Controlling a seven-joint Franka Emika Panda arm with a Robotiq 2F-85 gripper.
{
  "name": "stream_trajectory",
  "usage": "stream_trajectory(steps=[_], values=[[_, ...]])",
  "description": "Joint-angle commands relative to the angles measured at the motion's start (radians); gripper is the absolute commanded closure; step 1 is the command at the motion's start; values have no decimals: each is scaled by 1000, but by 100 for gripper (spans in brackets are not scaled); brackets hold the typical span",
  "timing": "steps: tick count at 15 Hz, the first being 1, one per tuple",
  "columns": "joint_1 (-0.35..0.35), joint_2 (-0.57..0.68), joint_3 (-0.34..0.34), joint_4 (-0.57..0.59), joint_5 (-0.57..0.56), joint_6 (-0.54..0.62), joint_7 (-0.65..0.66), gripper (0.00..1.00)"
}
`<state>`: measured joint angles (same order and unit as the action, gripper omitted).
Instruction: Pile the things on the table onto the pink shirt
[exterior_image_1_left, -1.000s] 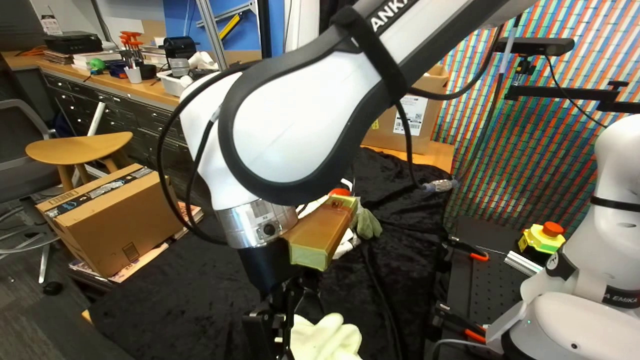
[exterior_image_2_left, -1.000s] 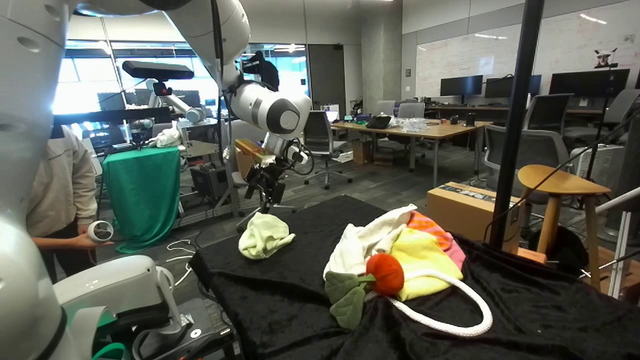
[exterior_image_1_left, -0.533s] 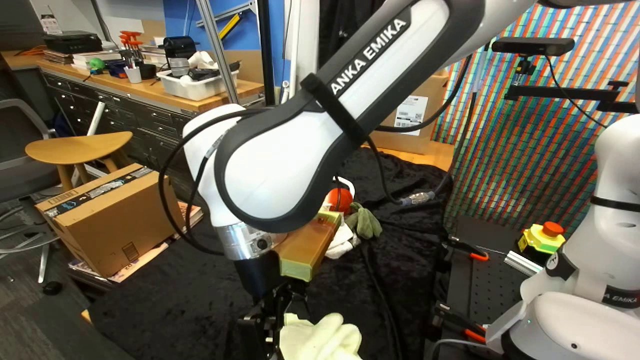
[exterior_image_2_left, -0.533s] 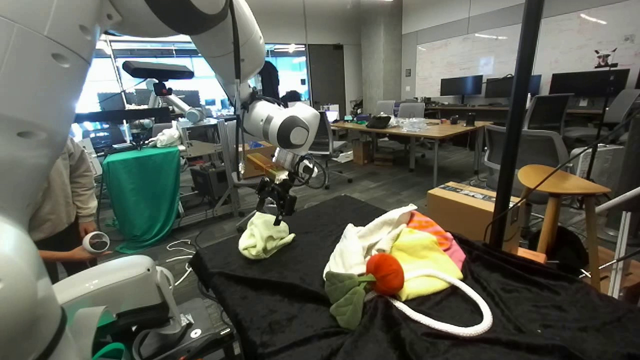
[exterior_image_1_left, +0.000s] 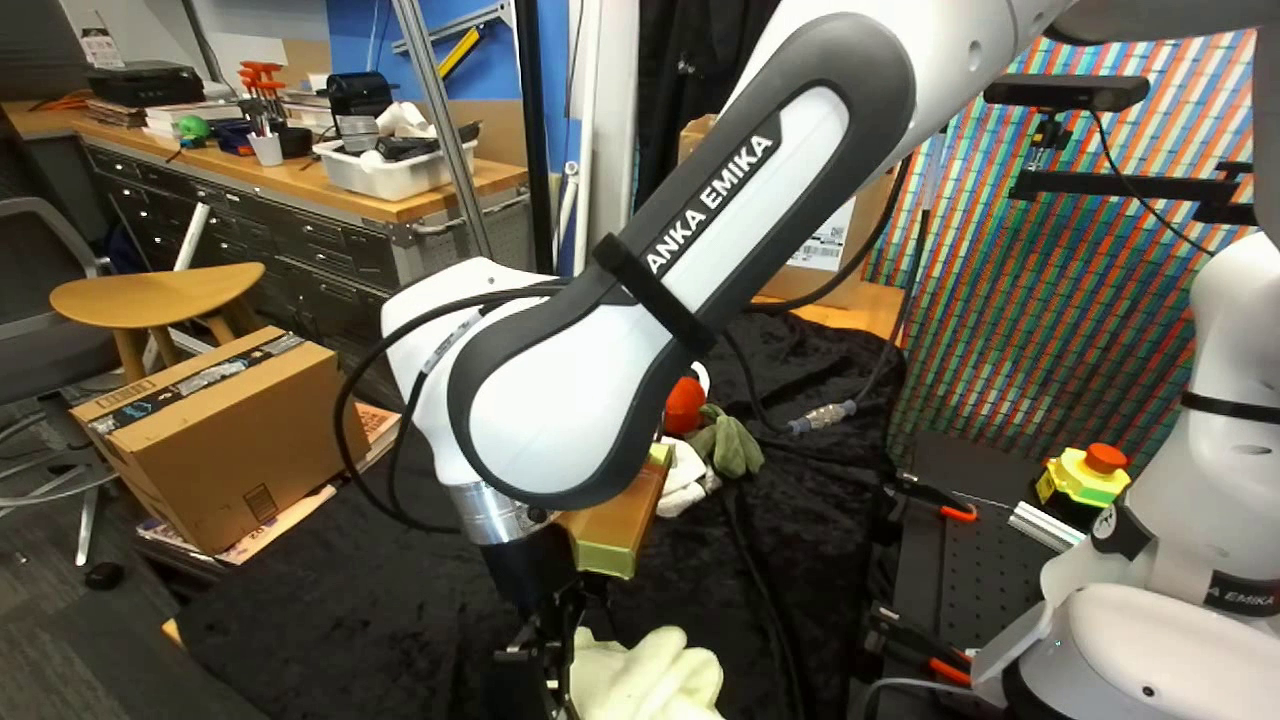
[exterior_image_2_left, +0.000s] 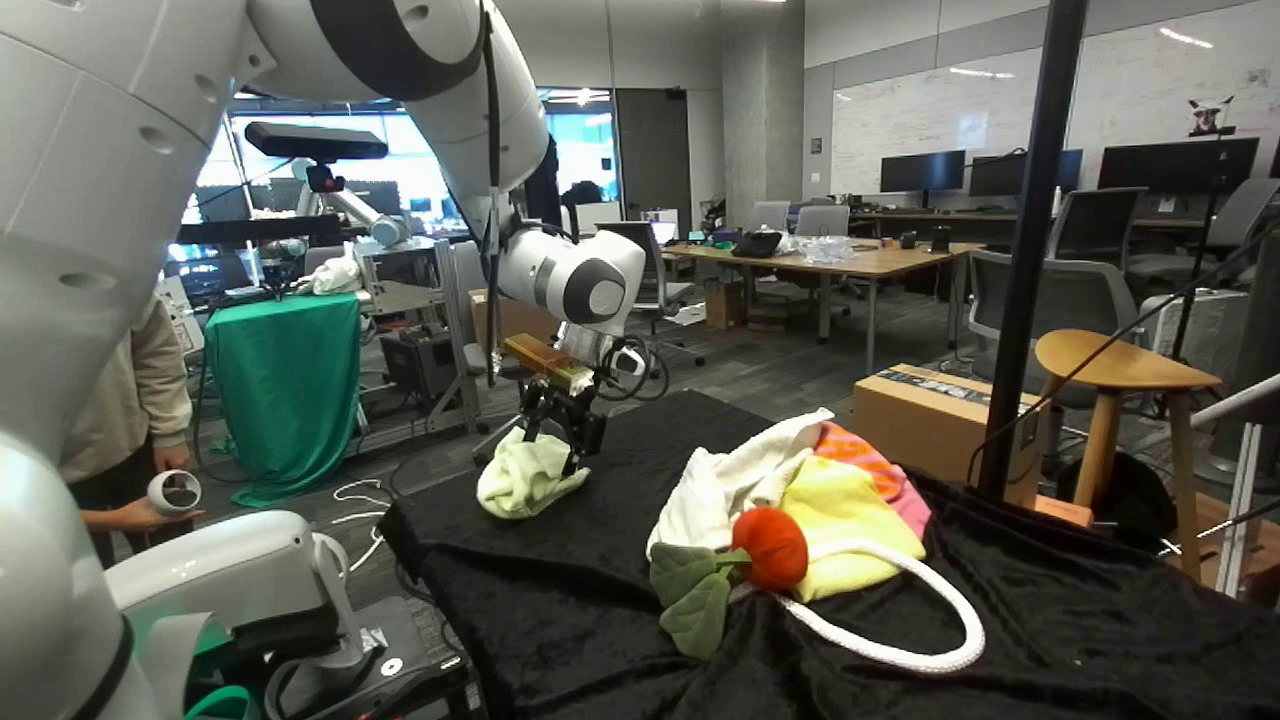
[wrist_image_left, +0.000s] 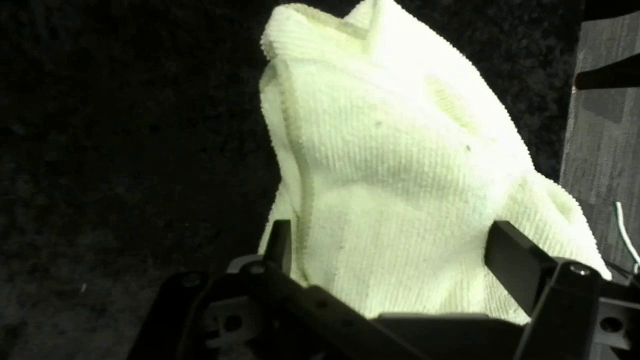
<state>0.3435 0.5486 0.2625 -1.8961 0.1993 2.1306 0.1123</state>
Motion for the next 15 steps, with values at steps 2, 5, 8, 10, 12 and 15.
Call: stream_trajectory(steps=[2, 5, 8, 10, 12, 15], values=[[-2, 9, -2, -11, -18, 1, -16, 0], [2, 12, 0, -8, -21, -10, -12, 0], [7, 1, -1, -7, -30, -21, -3, 28], [11, -9, -2, -6, -39, -28, 3, 36], [14, -18, -3, -3, -45, -37, 9, 54], [16, -33, -5, 1, -50, -54, 13, 77]])
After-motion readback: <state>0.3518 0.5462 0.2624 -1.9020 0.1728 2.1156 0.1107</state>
